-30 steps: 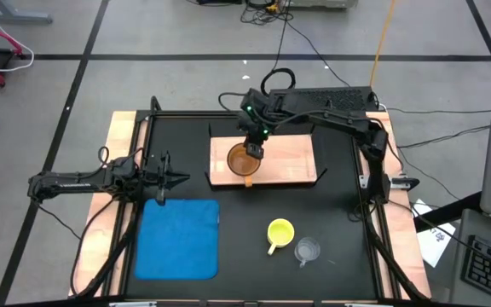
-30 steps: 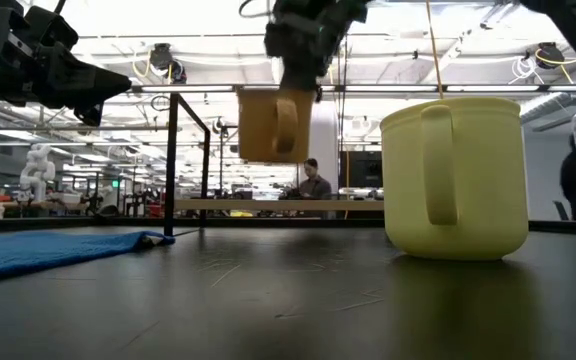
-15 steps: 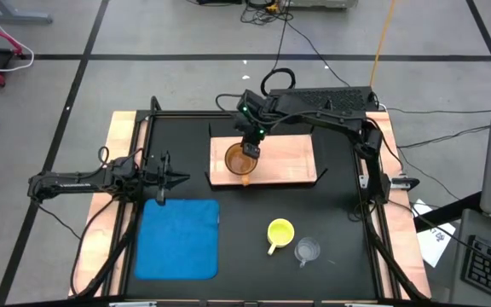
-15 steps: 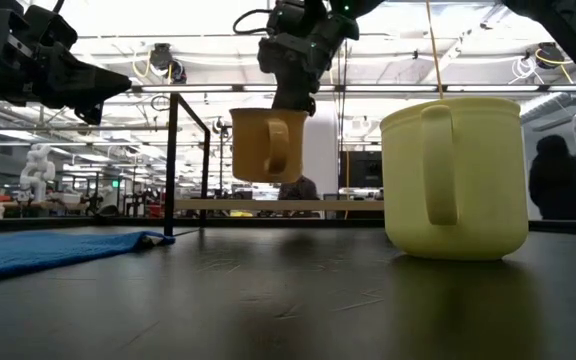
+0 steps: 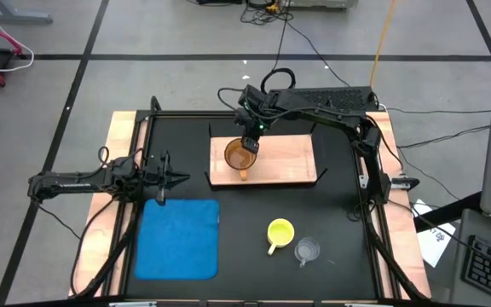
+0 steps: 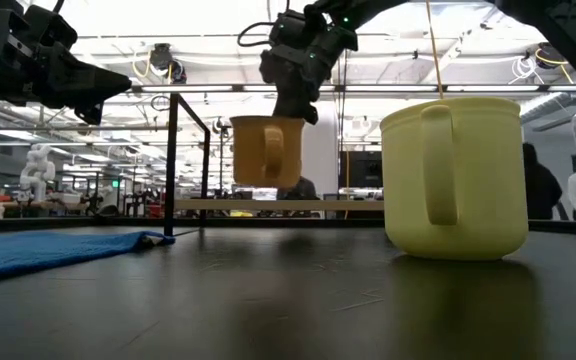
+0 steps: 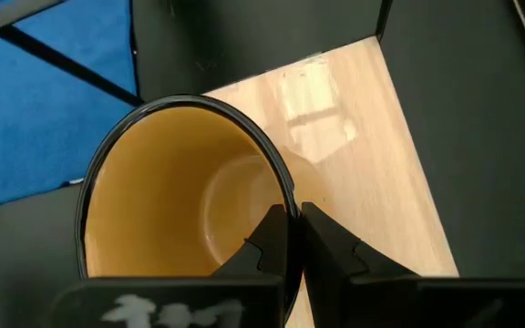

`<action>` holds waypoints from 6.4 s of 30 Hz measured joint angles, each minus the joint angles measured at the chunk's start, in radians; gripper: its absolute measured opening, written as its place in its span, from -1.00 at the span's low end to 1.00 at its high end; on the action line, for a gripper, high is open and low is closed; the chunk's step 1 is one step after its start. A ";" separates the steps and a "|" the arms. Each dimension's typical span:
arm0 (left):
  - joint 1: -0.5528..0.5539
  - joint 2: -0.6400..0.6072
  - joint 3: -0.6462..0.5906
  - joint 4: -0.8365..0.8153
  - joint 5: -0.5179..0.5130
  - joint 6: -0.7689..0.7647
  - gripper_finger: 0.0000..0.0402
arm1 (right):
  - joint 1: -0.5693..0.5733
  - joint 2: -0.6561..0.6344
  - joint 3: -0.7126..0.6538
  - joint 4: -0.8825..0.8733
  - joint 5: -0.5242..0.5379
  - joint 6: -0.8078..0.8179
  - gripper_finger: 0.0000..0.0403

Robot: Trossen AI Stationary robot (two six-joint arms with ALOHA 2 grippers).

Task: Stack small to large cups/mugs on shelf
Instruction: Put the orange mug on the shelf, then put the yellow mug on the shelf

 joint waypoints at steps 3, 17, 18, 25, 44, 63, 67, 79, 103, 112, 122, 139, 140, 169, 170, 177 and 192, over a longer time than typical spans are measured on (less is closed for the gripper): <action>0.000 0.000 0.000 0.000 0.000 0.000 -0.84 | -0.003 0.005 0.000 -0.003 0.001 0.001 -0.97; 0.000 0.000 0.000 -0.001 0.001 -0.003 -0.84 | -0.003 0.015 -0.008 -0.002 0.000 0.020 -0.97; 0.000 0.000 0.000 -0.001 0.001 -0.004 -0.84 | -0.003 0.015 -0.012 -0.001 0.000 0.025 -0.97; 0.000 0.000 0.000 -0.001 0.001 -0.008 -0.84 | -0.003 0.015 -0.038 0.014 -0.001 0.028 -0.97; 0.000 0.000 0.000 -0.018 0.002 -0.011 -0.84 | -0.015 0.008 -0.116 0.073 -0.059 0.070 -0.97; 0.000 0.000 0.000 -0.024 0.002 -0.008 -0.84 | -0.027 0.011 -0.121 0.081 -0.079 0.097 -0.97; 0.000 0.000 0.000 -0.024 0.002 -0.008 -0.84 | -0.027 0.012 -0.121 0.081 -0.079 0.101 -0.97; 0.000 0.000 0.000 -0.024 0.002 -0.010 -0.84 | -0.027 0.013 -0.121 0.084 -0.078 0.100 -0.96; 0.000 0.000 0.000 -0.038 0.002 -0.010 -0.84 | -0.027 0.015 -0.122 0.120 -0.069 0.104 -0.79; 0.000 0.000 0.000 -0.040 0.002 -0.009 -0.84 | -0.027 0.015 -0.121 0.100 -0.072 0.090 -0.60; 0.000 0.000 0.000 -0.044 0.002 -0.009 -0.84 | -0.027 0.015 -0.121 0.104 -0.071 0.080 -0.31; 0.000 0.000 0.000 -0.045 0.002 -0.011 -0.84 | -0.027 0.014 -0.121 0.106 -0.071 0.080 -0.18; 0.000 0.000 0.000 -0.046 0.002 -0.011 -0.84 | -0.027 0.013 -0.121 0.106 -0.071 0.080 -0.18; 0.000 0.000 0.000 -0.017 0.001 -0.022 -0.84 | -0.033 -0.171 -0.120 0.060 -0.073 0.035 -0.18; 0.000 0.000 0.000 -0.017 0.001 -0.022 -0.84 | -0.032 -0.184 -0.120 0.055 -0.073 0.035 -0.18; 0.000 0.000 0.000 -0.016 0.001 -0.024 -0.84 | -0.032 -0.281 -0.120 0.037 -0.071 0.019 -0.18; 0.000 0.000 0.000 -0.017 0.000 -0.022 -0.84 | -0.001 -0.529 -0.120 -0.101 -0.069 -0.067 -0.21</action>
